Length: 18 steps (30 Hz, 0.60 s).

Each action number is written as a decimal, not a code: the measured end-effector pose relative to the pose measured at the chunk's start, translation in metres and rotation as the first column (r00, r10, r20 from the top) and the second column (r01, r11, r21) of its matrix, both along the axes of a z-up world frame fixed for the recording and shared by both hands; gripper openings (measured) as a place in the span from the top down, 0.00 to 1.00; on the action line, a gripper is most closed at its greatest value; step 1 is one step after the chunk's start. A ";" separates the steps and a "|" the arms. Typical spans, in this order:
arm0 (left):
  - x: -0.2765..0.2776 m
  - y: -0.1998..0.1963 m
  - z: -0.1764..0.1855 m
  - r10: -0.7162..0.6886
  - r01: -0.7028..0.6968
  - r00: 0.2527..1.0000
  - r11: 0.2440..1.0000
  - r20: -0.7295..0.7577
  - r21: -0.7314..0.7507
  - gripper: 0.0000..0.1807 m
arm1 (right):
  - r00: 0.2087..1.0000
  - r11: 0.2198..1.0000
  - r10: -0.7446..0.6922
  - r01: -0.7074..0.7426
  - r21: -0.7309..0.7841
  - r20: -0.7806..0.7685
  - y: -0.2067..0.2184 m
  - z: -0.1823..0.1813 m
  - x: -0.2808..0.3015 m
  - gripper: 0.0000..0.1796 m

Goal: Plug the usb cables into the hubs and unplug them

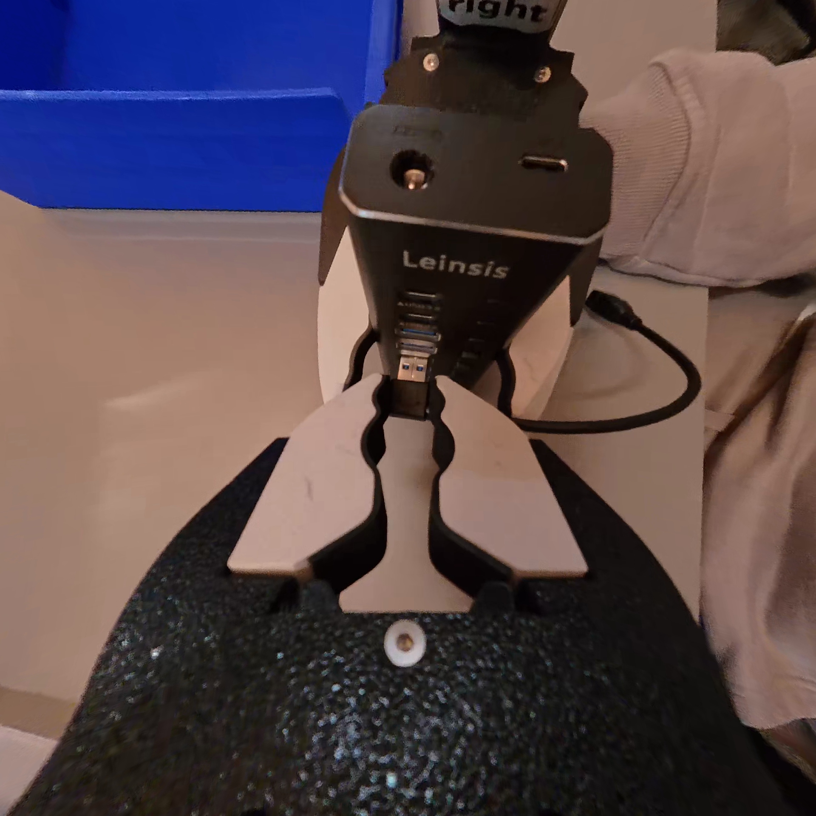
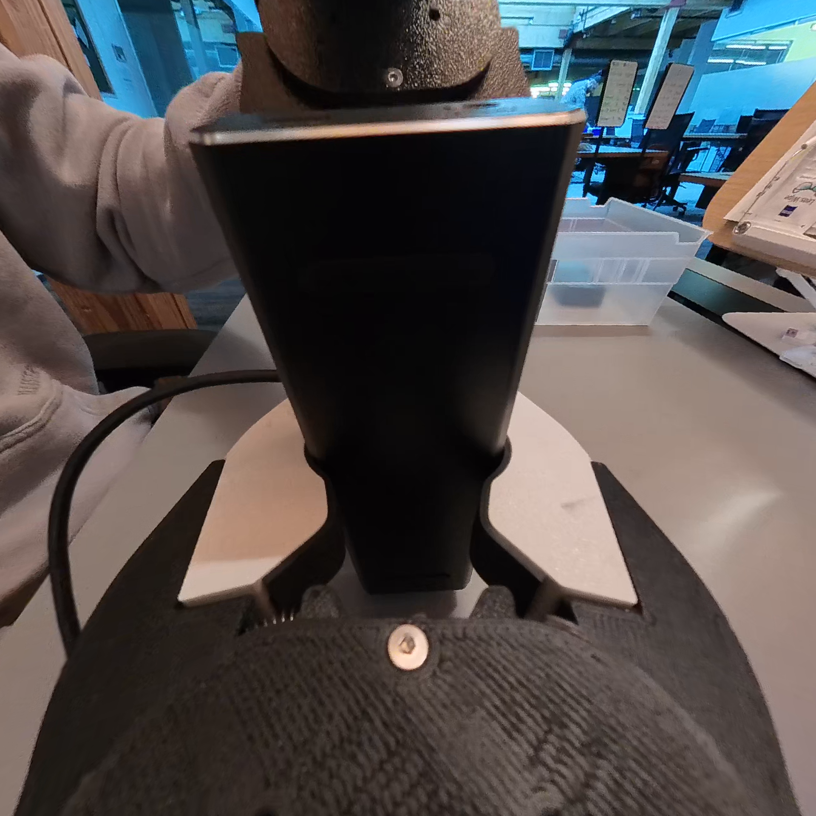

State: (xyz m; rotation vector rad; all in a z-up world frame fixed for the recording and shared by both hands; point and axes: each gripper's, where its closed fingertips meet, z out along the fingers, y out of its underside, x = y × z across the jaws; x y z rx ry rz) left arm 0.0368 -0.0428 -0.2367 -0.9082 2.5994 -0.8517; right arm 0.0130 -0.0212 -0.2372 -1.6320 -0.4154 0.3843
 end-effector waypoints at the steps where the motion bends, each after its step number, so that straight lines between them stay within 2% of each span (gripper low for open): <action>1: 0.001 0.000 0.000 0.022 -0.023 1.000 1.000 -0.012 -0.017 0.91 | 1.000 1.000 0.000 0.000 0.005 -0.010 0.000 0.001 0.001 0.60; 4: 0.000 -0.003 0.002 0.037 -0.043 0.997 0.994 -0.064 -0.103 0.91 | 1.000 1.000 0.018 -0.018 0.023 -0.016 -0.003 0.004 -0.001 0.59; 6: 0.000 -0.004 0.003 -0.016 0.013 1.000 0.996 -0.024 -0.092 0.91 | 1.000 0.999 0.019 -0.019 0.026 -0.005 -0.003 0.003 -0.002 0.59; 8: -0.001 -0.005 0.003 -0.013 0.012 1.000 0.997 -0.015 -0.081 0.91 | 1.000 0.999 0.028 -0.028 0.030 -0.004 -0.004 0.004 -0.003 0.59; 14: -0.003 -0.001 0.000 -0.054 0.048 0.997 0.992 0.045 0.119 0.91 | 0.999 1.000 0.010 -0.010 0.002 0.031 -0.001 -0.002 -0.004 0.60; 18: -0.003 0.001 -0.002 -0.045 0.044 0.999 0.991 0.005 0.125 0.91 | 0.999 1.000 0.008 -0.007 -0.021 0.046 0.001 -0.005 -0.005 0.60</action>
